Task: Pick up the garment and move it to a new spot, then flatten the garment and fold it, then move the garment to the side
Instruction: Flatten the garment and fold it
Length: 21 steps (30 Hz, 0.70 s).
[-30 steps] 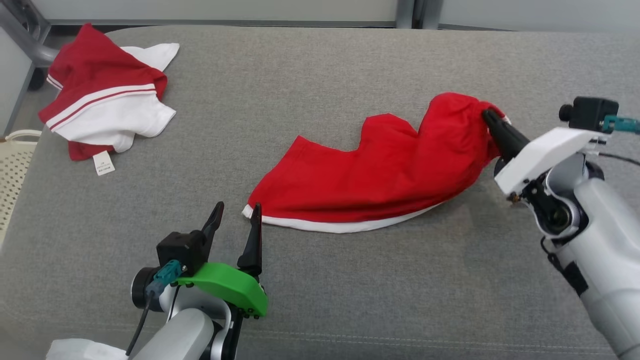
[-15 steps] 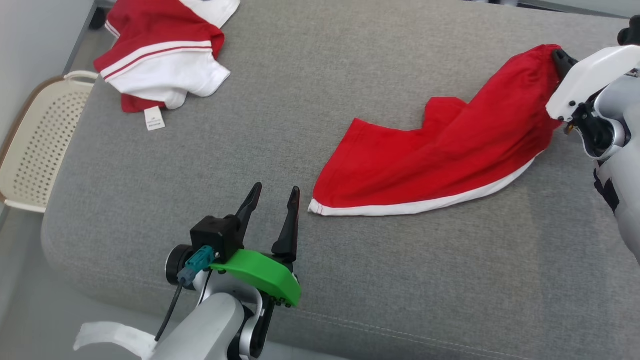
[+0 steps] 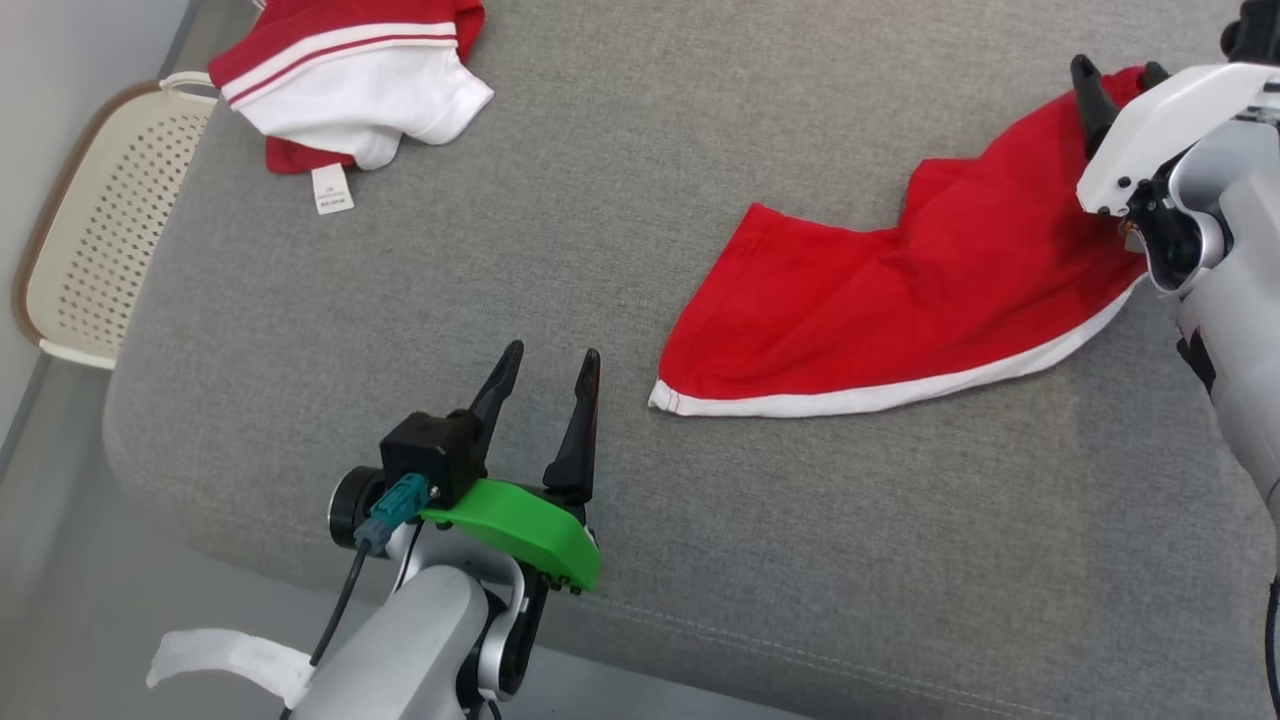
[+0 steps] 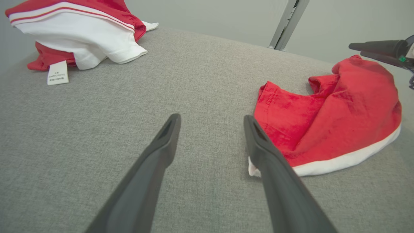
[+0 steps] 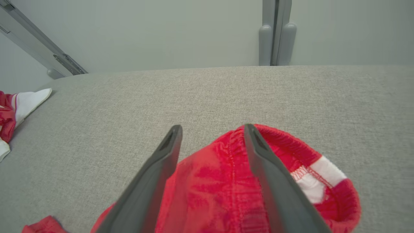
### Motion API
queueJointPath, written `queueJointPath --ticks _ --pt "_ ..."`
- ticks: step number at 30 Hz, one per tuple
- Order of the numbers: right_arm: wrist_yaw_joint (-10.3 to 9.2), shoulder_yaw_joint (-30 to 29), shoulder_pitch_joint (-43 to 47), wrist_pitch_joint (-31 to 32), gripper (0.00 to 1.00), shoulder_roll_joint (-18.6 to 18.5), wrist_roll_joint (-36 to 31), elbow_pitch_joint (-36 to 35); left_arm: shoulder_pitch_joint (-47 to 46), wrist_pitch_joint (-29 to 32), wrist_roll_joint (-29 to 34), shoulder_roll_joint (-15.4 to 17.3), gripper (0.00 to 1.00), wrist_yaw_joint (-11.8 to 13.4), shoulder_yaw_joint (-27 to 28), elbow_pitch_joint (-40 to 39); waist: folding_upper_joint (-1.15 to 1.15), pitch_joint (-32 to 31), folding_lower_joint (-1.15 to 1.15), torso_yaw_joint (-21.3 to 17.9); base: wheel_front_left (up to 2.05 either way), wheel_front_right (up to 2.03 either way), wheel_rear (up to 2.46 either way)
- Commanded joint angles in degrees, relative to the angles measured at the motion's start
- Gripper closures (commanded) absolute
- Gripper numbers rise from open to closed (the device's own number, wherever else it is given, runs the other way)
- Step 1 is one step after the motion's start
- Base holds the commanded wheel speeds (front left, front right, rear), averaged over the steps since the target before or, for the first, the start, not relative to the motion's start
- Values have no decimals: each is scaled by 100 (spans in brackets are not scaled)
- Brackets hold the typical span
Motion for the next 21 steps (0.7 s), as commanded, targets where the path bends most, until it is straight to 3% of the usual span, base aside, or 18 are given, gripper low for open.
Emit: queueJointPath --ticks 1,8,14,19,21 --pt "-5 148 128 12 0 -114 92 -216 53 -5 57 45 0 1 57 -26 0 -237 -1 -428 0 0 0" --pt "-5 802 666 51 0 -634 451 -1227 240 -6 112 113 0 45 87 -104 0 -553 -1 -986 0 0 0" --pt "-6 2376 1404 -346 0 -1732 -33 -2499 391 37 143 109 0 80 -43 -212 0 -689 -1 -1298 0 0 0" --pt "-7 3411 1661 -712 0 -2289 -249 -3175 456 103 169 73 0 105 -161 -309 0 -634 -1 -1342 0 0 0" --pt "-7 3741 1595 -848 0 -2354 -345 -3296 451 116 186 64 0 104 -195 -328 0 -579 -1 -1318 0 0 0"
